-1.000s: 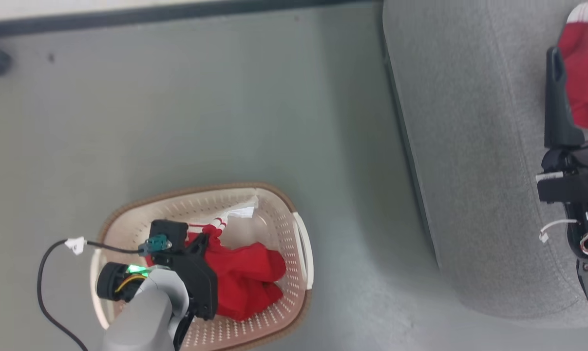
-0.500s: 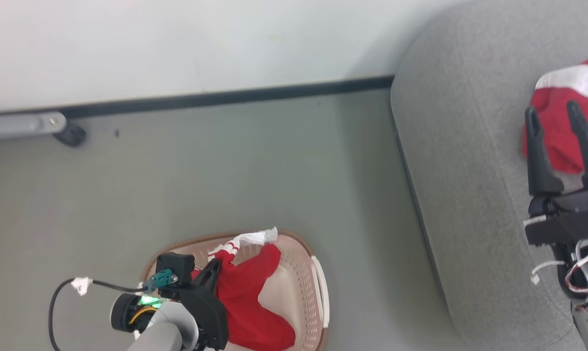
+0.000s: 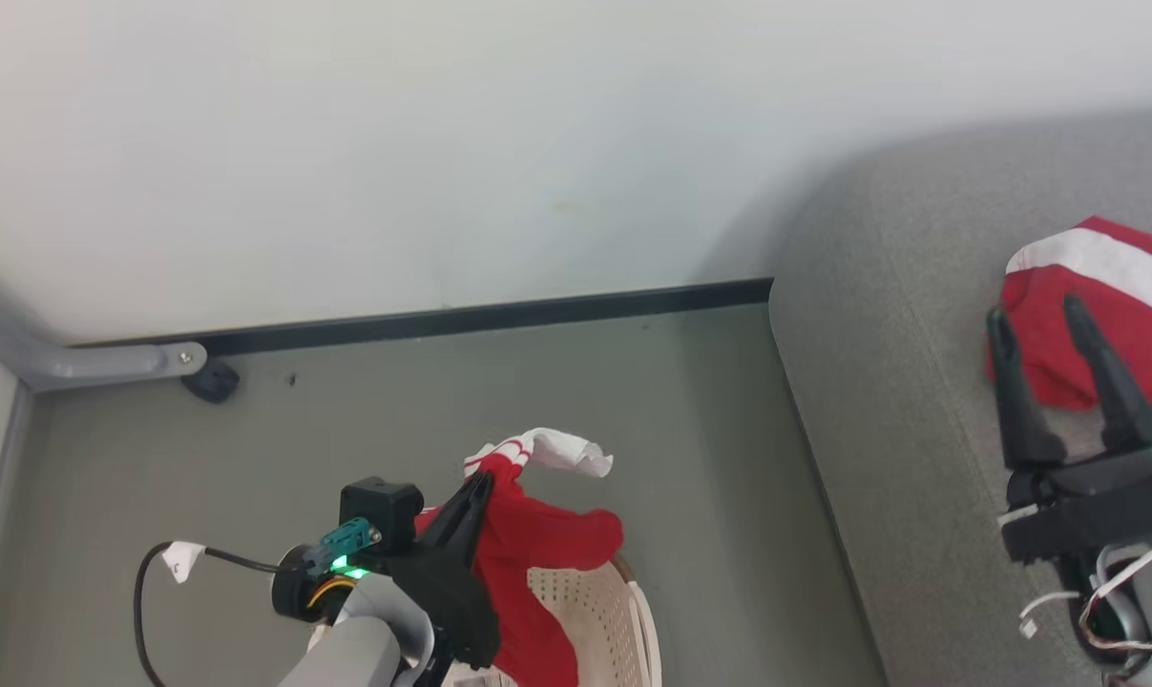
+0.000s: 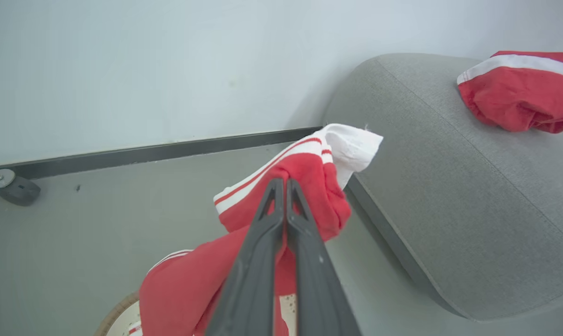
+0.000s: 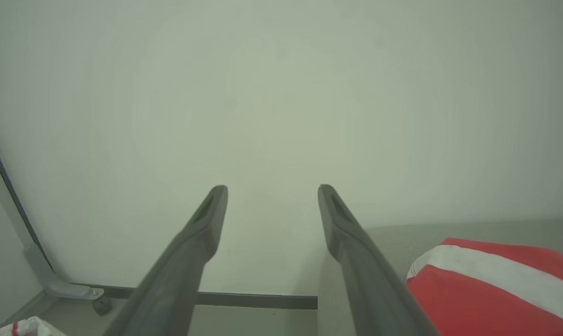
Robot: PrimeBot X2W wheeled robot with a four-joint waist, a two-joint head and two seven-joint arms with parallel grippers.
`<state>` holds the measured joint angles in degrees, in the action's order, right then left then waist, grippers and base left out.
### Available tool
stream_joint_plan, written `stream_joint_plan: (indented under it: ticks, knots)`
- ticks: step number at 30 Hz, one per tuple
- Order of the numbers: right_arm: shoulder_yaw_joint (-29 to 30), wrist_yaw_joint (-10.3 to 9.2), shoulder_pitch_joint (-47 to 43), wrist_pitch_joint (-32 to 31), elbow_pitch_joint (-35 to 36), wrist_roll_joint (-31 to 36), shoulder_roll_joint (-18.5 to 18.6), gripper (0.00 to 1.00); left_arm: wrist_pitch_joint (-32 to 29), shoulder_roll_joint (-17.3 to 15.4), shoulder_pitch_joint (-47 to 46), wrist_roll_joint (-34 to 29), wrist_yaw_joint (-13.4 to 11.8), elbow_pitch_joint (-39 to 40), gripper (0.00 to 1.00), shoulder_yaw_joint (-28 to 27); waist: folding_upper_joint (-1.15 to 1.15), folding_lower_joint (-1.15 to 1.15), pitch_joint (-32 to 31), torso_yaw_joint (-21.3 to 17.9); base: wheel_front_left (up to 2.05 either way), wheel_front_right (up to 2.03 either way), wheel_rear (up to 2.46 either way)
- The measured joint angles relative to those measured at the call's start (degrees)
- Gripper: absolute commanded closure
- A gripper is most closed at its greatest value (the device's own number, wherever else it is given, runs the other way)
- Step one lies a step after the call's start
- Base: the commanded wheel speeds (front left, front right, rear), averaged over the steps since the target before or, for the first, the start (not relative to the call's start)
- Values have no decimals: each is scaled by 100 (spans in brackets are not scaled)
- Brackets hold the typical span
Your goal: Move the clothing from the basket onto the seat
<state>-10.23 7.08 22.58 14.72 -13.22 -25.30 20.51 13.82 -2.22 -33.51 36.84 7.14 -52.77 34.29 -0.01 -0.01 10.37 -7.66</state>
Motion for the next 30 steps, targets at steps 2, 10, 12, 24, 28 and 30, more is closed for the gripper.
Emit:
stream_joint_plan:
  ticks: [2, 10, 12, 24, 28, 30]
  knots:
    - [-88, 0, -119, 0, 18, 0, -20, 0, 1, 0, 4, 83, 0, 193, 100, 12, 0, 0, -115, 7, 0, 0, 0]
    - [-142, 0, -581, 0, 68, -77, -51, 0, 16, -87, 41, 248, 0, 1015, 100, 58, 0, 0, -479, 34, 0, 0, 0]
    - [-208, 0, -652, 0, 101, -94, -78, 0, 16, -134, 41, 280, 0, 1201, 100, 43, 0, 0, -541, 50, 0, 0, 0]
    - [-1196, 0, -789, -1, 316, -323, 14, 0, 19, -276, 49, 294, 0, 2084, 100, -8, 1, 0, -735, 193, 0, 0, 0]
    - [-1617, 0, -763, -1, 316, -354, 100, 0, 13, -309, 48, 290, 0, 2321, 100, 1, 1, 1, -745, 235, 0, 0, 0]
    - [-1869, 0, -686, -1, 286, -354, 116, 0, -12, -318, 48, 290, -2, 2425, 100, 7, 1, 0, -744, 257, 0, 0, 0]
